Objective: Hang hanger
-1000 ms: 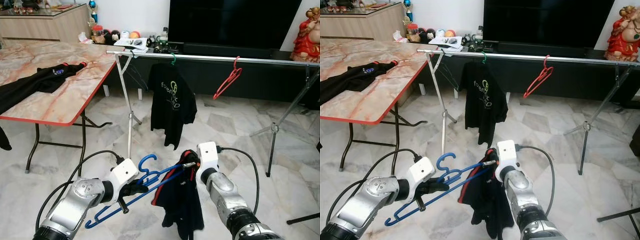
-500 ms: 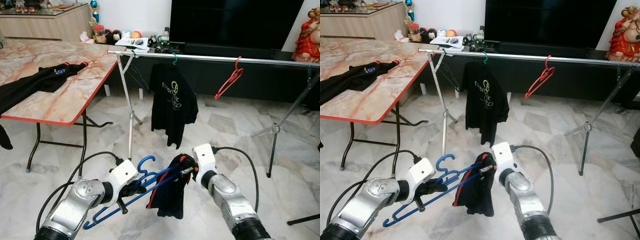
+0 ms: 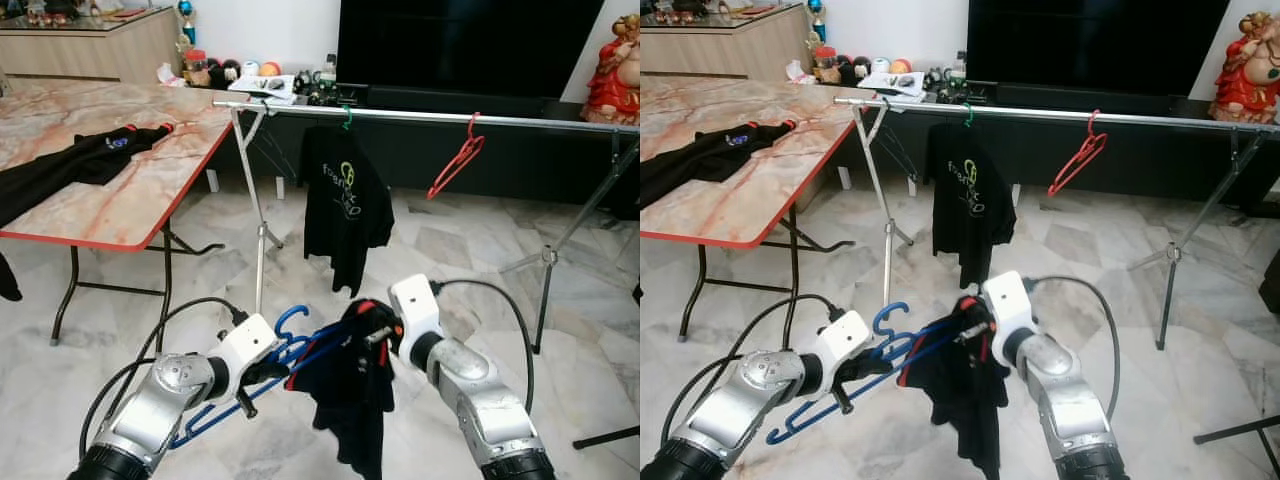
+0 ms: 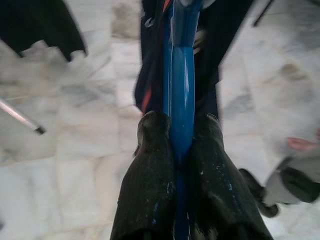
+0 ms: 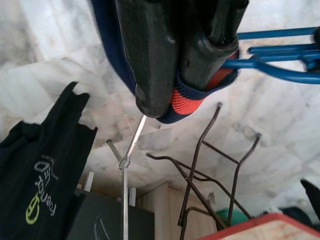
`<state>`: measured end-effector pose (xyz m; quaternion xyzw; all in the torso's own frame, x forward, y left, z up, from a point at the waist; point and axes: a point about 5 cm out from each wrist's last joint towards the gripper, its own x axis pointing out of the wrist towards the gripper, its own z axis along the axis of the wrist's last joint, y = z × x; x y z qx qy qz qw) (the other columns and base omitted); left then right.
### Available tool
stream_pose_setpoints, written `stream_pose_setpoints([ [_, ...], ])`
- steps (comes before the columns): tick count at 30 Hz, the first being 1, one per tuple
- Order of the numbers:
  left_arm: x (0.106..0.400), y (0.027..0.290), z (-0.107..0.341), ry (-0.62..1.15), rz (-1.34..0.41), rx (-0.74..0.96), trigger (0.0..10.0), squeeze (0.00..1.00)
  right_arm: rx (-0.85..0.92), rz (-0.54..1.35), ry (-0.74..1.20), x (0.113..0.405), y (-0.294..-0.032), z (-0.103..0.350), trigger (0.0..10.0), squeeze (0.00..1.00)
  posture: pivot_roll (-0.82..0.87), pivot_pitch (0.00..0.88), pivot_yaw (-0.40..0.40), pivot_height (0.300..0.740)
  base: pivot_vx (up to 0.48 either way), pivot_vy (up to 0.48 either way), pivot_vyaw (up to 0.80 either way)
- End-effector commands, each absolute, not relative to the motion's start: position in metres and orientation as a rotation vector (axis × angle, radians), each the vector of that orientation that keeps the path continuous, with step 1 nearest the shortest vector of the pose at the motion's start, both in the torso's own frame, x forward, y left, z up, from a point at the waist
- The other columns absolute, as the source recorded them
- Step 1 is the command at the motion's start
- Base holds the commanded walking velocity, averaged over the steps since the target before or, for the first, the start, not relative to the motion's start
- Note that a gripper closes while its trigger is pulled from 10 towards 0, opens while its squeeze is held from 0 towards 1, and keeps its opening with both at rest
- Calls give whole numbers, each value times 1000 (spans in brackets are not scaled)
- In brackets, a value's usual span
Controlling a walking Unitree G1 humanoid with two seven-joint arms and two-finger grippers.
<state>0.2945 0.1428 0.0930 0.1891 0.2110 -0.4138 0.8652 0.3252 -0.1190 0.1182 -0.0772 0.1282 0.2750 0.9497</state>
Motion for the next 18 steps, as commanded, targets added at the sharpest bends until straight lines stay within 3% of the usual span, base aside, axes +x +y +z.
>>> stream_pose_setpoints([
  [1,289,142,98,445,-924,378,10000,0,-220,528,242,332,-127,123,10000,0,153,31,-36,740,0,0,0],
  [11,276,146,106,466,-1043,311,10000,0,-299,466,254,343,-140,126,10000,0,156,31,-35,740,0,0,0],
  [18,286,142,110,415,-985,300,10000,0,-279,536,228,342,-126,133,10000,0,156,31,-35,740,0,0,0],
])
